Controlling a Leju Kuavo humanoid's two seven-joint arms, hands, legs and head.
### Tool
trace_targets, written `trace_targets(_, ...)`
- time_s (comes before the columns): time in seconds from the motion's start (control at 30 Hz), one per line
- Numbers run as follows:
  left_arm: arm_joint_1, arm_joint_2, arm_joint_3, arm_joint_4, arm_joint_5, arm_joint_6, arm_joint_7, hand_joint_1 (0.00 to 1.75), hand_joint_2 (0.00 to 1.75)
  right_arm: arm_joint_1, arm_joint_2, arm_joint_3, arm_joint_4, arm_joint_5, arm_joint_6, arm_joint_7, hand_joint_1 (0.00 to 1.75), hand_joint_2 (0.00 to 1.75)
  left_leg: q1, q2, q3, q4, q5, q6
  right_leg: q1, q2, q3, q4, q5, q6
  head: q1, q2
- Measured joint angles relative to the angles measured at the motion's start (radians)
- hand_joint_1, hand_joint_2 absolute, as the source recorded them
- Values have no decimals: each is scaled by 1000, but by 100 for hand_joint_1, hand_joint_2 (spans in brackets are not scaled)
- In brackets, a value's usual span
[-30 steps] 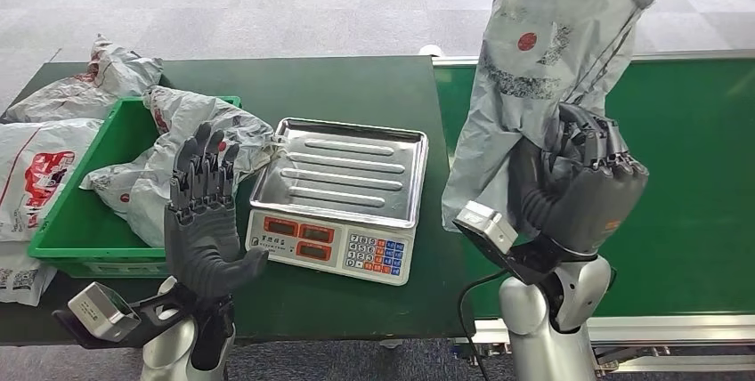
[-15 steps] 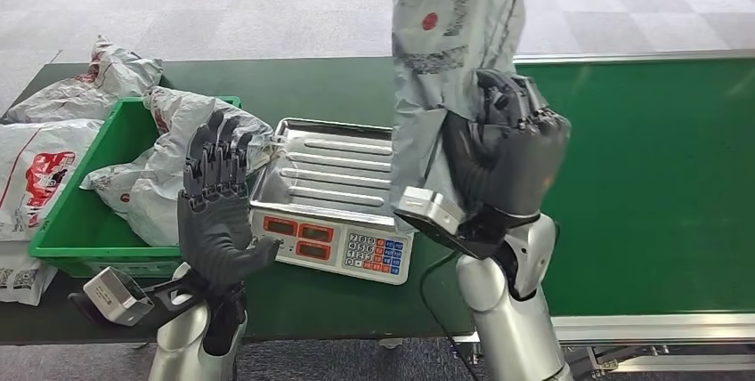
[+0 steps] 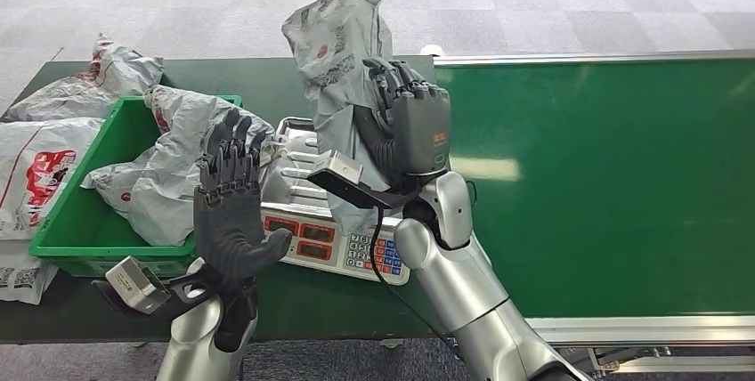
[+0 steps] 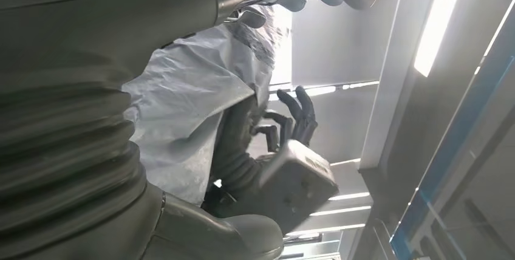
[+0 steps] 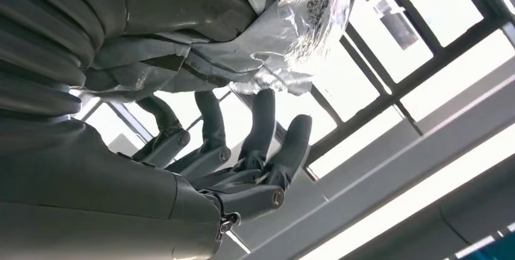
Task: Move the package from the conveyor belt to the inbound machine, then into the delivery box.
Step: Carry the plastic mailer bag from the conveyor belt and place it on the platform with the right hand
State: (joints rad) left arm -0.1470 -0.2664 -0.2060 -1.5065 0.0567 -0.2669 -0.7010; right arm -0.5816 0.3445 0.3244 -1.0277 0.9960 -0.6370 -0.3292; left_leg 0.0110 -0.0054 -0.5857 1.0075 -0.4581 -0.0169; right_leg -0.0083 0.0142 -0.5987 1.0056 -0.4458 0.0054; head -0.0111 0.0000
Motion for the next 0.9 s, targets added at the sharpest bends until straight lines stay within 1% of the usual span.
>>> trace_targets(0.07,15,4,0,-5,-1,0,0,0,175,-13,7,4,59,5,-7,21,0,0,0,0,0,0,0,0,0,0,0,0,0,0,0,0)
trace_targets(0.2,39,12,0,-15,-5,0,-1,0,175,-30,12,14,147,-12,14,57,0,0,0,0,0,0,0,0,0,0,-1,0,0,0,0,0)
trace_targets(0.27,47,15,1,-17,-10,1,-1,0,175,-36,13,15,176,-24,54,66,0,0,0,0,-1,0,0,0,0,0,-1,0,0,0,0,0)
trace_targets(0.4,63,21,2,-29,-21,2,-1,0,175,-41,13,15,206,-39,165,82,0,0,0,0,-1,0,0,0,0,0,-1,0,0,0,0,0)
trace_targets(0.5,76,26,3,-41,-23,2,-1,0,175,-43,13,15,212,-34,204,98,0,0,0,0,-1,0,0,0,0,0,-1,0,0,0,0,0)
trace_targets(0.6,88,30,4,-52,-28,3,-1,0,175,-38,13,15,198,-22,183,116,0,0,0,0,-1,0,0,0,0,0,-2,0,0,0,0,0)
trace_targets(0.67,94,31,6,-56,-33,2,-1,0,175,-29,11,15,167,-13,153,126,0,0,0,0,-1,0,0,0,0,0,-2,0,0,0,0,0)
trace_targets(0.8,97,32,7,-60,-37,2,-1,0,175,-11,8,15,103,-6,127,137,0,0,0,0,-1,0,0,0,0,0,-2,0,0,0,0,0)
trace_targets(0.9,97,32,7,-61,-38,3,-1,0,175,17,4,11,40,6,53,138,0,0,0,0,-1,0,0,0,0,0,-2,0,0,0,0,0)
